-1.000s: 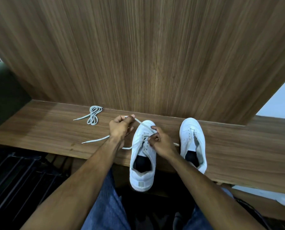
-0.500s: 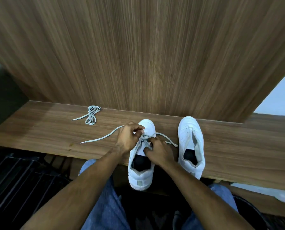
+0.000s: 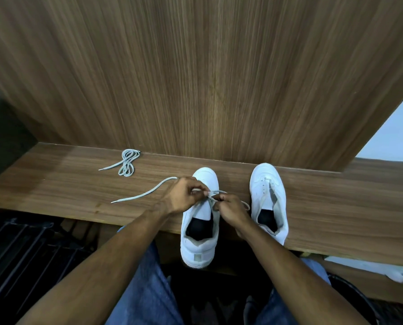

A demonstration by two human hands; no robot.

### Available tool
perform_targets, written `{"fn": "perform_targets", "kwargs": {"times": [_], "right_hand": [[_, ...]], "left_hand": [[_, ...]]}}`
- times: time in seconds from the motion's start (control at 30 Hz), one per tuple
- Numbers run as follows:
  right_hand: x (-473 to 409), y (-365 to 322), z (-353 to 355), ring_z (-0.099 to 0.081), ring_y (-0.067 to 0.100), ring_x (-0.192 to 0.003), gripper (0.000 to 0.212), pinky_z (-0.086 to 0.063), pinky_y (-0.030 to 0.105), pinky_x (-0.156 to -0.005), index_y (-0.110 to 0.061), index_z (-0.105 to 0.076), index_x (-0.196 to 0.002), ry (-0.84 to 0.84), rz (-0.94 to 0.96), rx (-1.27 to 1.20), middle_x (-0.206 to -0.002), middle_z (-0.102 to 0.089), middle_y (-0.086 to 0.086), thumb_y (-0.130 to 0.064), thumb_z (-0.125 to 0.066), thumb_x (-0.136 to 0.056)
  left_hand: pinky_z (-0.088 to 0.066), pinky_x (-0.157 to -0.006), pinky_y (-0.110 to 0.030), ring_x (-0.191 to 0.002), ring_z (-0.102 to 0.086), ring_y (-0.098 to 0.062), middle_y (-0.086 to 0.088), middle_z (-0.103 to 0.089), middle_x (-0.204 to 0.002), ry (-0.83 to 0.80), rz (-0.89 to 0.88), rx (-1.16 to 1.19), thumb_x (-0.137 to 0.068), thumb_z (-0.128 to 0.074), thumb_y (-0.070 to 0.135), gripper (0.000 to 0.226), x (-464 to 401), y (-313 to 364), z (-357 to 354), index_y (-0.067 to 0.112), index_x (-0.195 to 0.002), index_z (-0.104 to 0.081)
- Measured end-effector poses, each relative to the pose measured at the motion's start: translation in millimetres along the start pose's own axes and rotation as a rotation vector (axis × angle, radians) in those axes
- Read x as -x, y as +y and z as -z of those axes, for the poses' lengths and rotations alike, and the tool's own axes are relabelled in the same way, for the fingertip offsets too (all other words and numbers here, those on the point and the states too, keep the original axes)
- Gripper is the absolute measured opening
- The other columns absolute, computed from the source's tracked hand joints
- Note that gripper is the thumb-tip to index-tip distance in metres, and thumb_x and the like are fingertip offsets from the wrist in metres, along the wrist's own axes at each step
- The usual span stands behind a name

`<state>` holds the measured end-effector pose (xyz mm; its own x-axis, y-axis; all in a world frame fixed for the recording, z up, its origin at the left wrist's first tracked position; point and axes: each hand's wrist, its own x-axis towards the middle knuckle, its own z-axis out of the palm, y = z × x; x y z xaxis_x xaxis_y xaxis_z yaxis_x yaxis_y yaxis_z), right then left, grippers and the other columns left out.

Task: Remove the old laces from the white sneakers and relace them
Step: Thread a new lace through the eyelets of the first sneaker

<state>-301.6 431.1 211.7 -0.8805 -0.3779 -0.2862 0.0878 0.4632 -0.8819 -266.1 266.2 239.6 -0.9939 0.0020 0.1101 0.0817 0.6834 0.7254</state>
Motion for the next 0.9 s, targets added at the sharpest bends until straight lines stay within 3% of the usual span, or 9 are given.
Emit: {"fn": "perform_targets", "kwargs": {"times": [0.1, 0.2, 0.33, 0.43, 0.6, 0.8, 0.9], "right_hand": [[-1.2, -1.5, -3.9, -0.055, 0.014, -0.07, 0.016, -0.045, 0.035, -0.067, -0.009, -0.068, -0.071, 0.017, 0.028, 0.026, -0.07, -0.063, -0.003, -0.004, -0.053, -0.077], [-0.4, 0.0, -2.7, -0.051, 0.014, -0.069, 0.016, -0.039, 0.03, -0.065, -0.002, -0.067, -0.076, 0.014, -0.008, -0.043, -0.071, -0.06, 0.0, 0.0, -0.052, -0.079], [-2.6, 3.5, -1.2, -0.049, 0.017, -0.071, 0.015, -0.035, 0.03, -0.065, 0.004, -0.064, -0.08, 0.008, -0.052, -0.089, -0.073, -0.057, 0.004, 0.002, -0.049, -0.077], [-1.5, 2.8, 1.2, -0.05, 0.016, -0.073, 0.019, -0.036, 0.028, -0.065, 0.005, -0.066, -0.088, -0.006, -0.066, -0.129, -0.077, -0.059, 0.004, 0.004, -0.049, -0.078], [-2.6, 7.1, 3.5, -0.061, 0.017, -0.081, 0.025, -0.045, 0.029, -0.073, -0.008, -0.073, -0.09, 0.003, -0.076, -0.175, -0.093, -0.073, 0.007, 0.003, -0.053, -0.077], [-0.7, 6.4, 2.6, -0.06, 0.016, -0.082, 0.03, -0.044, 0.028, -0.074, -0.015, -0.074, -0.085, -0.006, -0.035, -0.181, -0.089, -0.072, 0.004, 0.004, -0.052, -0.078], [-0.4, 6.1, 3.5, -0.059, 0.014, -0.083, 0.028, -0.043, 0.027, -0.074, -0.01, -0.074, -0.086, -0.009, -0.019, -0.189, -0.087, -0.069, 0.0, 0.006, -0.053, -0.078]], "left_hand": [[-0.047, -0.079, -0.029, -0.09, -0.062, -0.017, 0.0, -0.069, -0.092, -0.127, 0.083, -0.341, -0.081, -0.064, 0.022, 0.018, 5.2, 2.7, -1.0, 0.026, -0.094, -0.076], [-0.044, -0.088, -0.032, -0.106, -0.058, -0.023, 0.0, -0.067, -0.107, -0.061, 0.252, -0.423, -0.08, -0.059, 0.033, 0.021, 6.1, 5.8, -12.4, 0.032, -0.096, -0.073], [-0.039, -0.096, -0.036, -0.117, -0.051, -0.023, -0.001, -0.063, -0.114, -0.018, 0.27, -0.557, -0.084, -0.054, 0.032, 0.023, 0.6, 11.3, -22.7, 0.029, -0.1, -0.071], [-0.036, -0.098, -0.036, -0.12, -0.048, -0.022, -0.002, -0.061, -0.115, -0.013, 0.257, -0.57, -0.087, -0.054, 0.03, 0.023, 1.1, 10.0, -23.3, 0.028, -0.103, -0.07], [-0.036, -0.1, -0.038, -0.121, -0.046, -0.023, -0.002, -0.061, -0.116, 0.005, 0.294, -0.552, -0.088, -0.053, 0.032, 0.024, 2.6, 8.5, -18.5, 0.028, -0.105, -0.07], [-0.04, -0.095, -0.037, -0.116, -0.05, -0.026, -0.006, -0.06, -0.115, -0.004, 0.309, -0.546, -0.088, -0.053, 0.032, 0.024, 2.5, 12.9, -23.7, 0.027, -0.103, -0.07], [-0.042, -0.091, -0.037, -0.112, -0.053, -0.026, -0.005, -0.06, -0.111, -0.006, 0.335, -0.528, -0.084, -0.05, 0.037, 0.026, 3.2, 10.4, -24.5, 0.026, -0.099, -0.068]]}}
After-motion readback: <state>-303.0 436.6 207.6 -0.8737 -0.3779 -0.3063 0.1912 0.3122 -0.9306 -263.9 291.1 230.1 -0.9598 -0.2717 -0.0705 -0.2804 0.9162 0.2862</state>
